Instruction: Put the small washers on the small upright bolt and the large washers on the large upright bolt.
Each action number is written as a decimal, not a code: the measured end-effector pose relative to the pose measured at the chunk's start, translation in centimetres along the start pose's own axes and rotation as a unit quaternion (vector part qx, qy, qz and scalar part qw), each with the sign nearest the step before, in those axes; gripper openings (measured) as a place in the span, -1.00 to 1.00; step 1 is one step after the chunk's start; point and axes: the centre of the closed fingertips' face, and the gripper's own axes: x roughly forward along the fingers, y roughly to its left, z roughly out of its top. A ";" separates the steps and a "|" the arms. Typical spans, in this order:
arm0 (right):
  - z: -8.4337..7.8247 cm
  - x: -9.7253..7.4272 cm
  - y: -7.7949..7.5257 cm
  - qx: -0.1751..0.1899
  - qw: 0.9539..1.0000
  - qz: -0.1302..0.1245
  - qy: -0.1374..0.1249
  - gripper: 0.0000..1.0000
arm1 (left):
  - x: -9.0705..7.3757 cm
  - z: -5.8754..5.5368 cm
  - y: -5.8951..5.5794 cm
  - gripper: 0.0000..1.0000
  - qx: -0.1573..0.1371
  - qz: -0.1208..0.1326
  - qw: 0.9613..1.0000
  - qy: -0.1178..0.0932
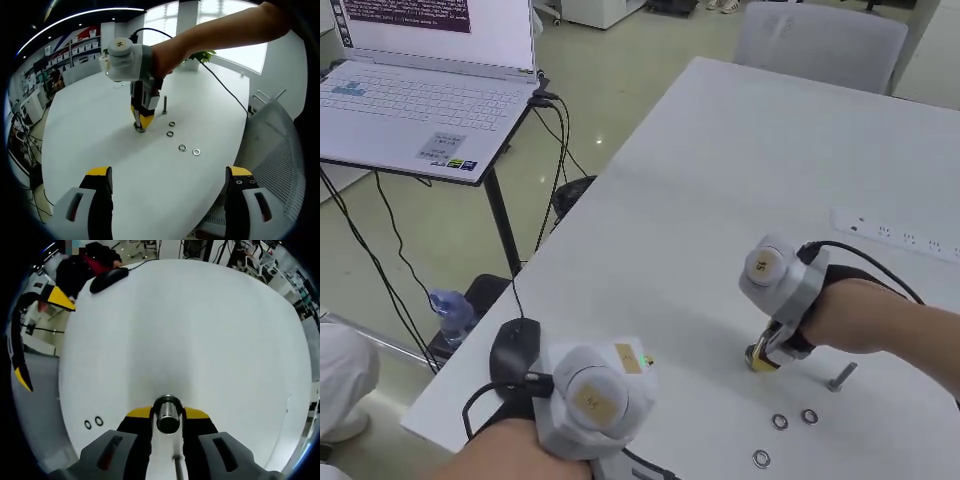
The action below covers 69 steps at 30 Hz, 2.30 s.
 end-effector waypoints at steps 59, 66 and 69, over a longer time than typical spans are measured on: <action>-5.3 -4.6 3.1 -0.026 0.999 0.002 -0.045 -0.43 | -0.4 0.6 -0.6 0.79 0.014 -0.006 1.000 0.008; -6.4 -4.2 3.9 -0.025 0.998 0.008 -0.049 -0.43 | -0.4 0.6 -0.7 0.77 0.016 -0.007 1.000 0.010; -6.6 -4.0 4.2 -0.024 0.998 0.010 -0.051 -0.44 | -0.5 0.6 -0.6 0.76 0.017 -0.008 1.000 0.012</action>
